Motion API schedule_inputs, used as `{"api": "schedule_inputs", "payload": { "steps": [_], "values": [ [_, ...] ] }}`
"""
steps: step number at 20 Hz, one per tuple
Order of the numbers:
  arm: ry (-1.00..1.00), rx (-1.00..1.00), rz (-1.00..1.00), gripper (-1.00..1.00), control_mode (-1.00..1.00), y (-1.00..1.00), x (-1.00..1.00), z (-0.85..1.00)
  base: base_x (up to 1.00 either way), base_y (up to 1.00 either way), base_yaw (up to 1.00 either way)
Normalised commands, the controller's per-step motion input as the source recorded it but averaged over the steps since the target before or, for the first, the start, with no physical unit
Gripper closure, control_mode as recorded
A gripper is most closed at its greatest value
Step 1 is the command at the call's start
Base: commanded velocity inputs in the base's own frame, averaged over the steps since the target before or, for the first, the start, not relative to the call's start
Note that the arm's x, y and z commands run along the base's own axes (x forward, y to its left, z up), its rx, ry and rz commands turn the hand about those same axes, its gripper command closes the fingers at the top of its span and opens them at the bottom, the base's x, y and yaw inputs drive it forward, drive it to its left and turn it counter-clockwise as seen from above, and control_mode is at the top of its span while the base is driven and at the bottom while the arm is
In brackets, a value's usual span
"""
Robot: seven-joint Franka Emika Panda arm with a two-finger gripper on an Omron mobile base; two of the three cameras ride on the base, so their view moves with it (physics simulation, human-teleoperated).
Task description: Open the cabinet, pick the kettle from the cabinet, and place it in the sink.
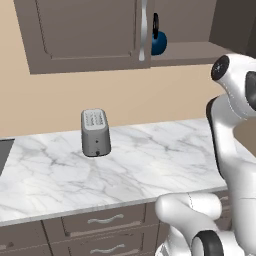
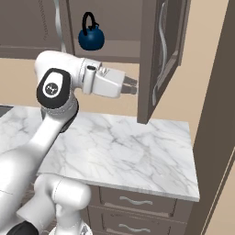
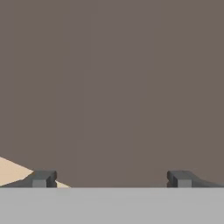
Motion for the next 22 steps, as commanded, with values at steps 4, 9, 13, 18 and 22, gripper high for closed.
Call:
{"api": "schedule_inputs", "payload": {
  "steps": [4, 9, 13, 18, 22],
  "values": [
    [0.00, -0.02, 0.04, -1.00, -1.00, 0.56, -0.08, 0.00, 0.00, 0.00, 0.00],
    [0.05, -0.06, 0.05, -1.00, -1.00, 0.70, -0.06, 0.02, 0.00, 0.00, 0.00],
    [0.12, 0.00, 0.06, -1.00, -1.00, 0.65, -0.08, 0.05, 0.00, 0.00, 0.00],
    [0.05, 0.03, 0.09, -1.00, -1.00, 0.55, -0.08, 0.13, 0.00, 0.00, 0.00],
    [0.03, 0.04, 0.15, -1.00, -1.00, 0.46, -0.04, 0.21, 0.00, 0.00, 0.00]
  ]
}}
